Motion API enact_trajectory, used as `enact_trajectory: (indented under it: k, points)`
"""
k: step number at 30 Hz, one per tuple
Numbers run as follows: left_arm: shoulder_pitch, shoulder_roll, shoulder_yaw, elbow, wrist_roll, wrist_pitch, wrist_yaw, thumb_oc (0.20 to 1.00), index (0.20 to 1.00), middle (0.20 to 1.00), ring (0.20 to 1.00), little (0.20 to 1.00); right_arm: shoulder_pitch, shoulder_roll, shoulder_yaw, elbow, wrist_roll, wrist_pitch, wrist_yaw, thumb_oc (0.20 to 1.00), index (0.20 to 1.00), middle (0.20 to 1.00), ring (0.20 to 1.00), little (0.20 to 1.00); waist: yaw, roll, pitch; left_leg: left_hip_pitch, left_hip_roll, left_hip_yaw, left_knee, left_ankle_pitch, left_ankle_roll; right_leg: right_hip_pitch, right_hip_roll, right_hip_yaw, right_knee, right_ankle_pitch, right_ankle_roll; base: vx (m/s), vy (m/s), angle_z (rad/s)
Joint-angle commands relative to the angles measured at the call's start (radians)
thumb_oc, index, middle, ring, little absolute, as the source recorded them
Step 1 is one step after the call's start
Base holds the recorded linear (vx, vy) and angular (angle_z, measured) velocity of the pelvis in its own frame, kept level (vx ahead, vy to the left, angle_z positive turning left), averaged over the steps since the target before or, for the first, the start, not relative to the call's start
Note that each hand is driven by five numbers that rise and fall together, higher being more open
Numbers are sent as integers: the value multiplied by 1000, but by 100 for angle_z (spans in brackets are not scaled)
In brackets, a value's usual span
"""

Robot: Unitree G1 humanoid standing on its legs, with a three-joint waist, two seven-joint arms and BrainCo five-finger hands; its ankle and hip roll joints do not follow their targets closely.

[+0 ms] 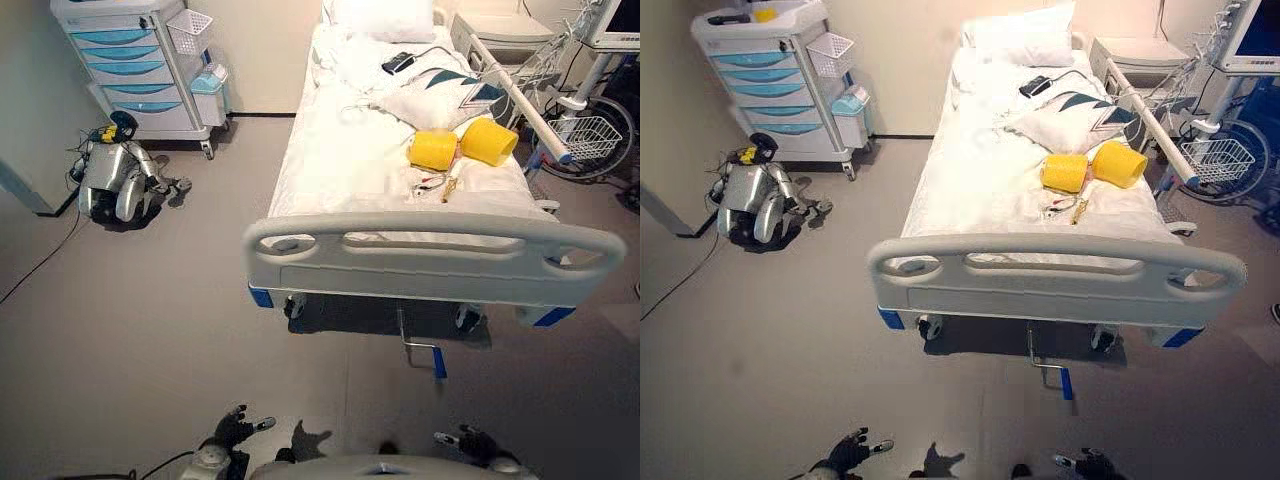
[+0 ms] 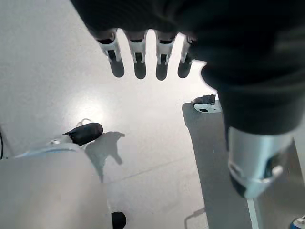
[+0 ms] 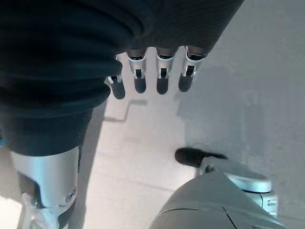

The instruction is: Raise the hospital bed

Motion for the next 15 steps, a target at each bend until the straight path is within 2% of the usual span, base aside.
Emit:
enact_trajectory:
  k: [1, 8, 11, 12, 13, 14, 15]
  points:
    - [-65, 16, 3, 34, 49, -21, 1, 1000, 1000, 1000, 1000, 1000, -58, 13, 26, 16, -23, -7, 2, 1000, 1000, 1000, 1000, 1000, 9, -36, 37, 32, -53, -13, 5, -47, 42, -3, -66, 2, 25, 28, 90, 14, -91, -40]
    - [-75, 19, 10, 24, 24, -19, 11, 1000, 1000, 1000, 1000, 1000, -87, 10, 15, 4, 6, -10, -13, 1000, 1000, 1000, 1000, 1000, 9, -30, 64, 9, -46, -23, 5, -32, 35, -33, -63, -9, 53, 19, 84, -28, -16, 0]
    - [-95, 30, 6, -2, -19, -22, 28, 1000, 1000, 1000, 1000, 1000, -150, -11, 25, -52, 42, -21, -35, 1000, 1000, 1000, 1000, 1000, 16, -14, 136, -68, -41, -30, 42, -14, 36, -140, -54, 0, 142, 9, 76, -175, -18, -4]
    - [-95, 30, 6, -2, -19, -22, 28, 1000, 1000, 1000, 1000, 1000, -151, -11, 25, -52, 42, -21, -35, 1000, 1000, 1000, 1000, 1000, 16, -14, 135, -71, -41, -30, 43, -14, 36, -143, -54, 1, 144, 8, 76, -275, -24, -5]
    - [-121, 37, -7, -11, -38, -22, 40, 1000, 1000, 1000, 1000, 1000, -199, -26, 45, -85, 47, -25, -42, 1000, 1000, 1000, 1000, 1000, 21, -6, 189, -156, -37, -34, 121, -16, 33, -216, -54, -4, 200, 3, 72, -193, -20, 1]
    - [-121, 37, -7, -11, -38, -22, 40, 1000, 1000, 1000, 1000, 1000, -199, -26, 45, -85, 47, -25, -42, 1000, 1000, 1000, 1000, 1000, 21, -6, 188, -160, -37, -34, 124, -17, 33, -219, -54, -4, 202, 3, 72, -316, -93, 5]
    - [-146, 49, -20, -24, -52, -26, 48, 1000, 1000, 1000, 1000, 1000, -237, -37, 62, -111, 44, -29, -64, 1000, 1000, 1000, 1000, 1000, 24, -1, 228, -241, -40, -48, 187, -18, 25, -275, -50, -10, 235, -1, 64, -175, -103, 4]
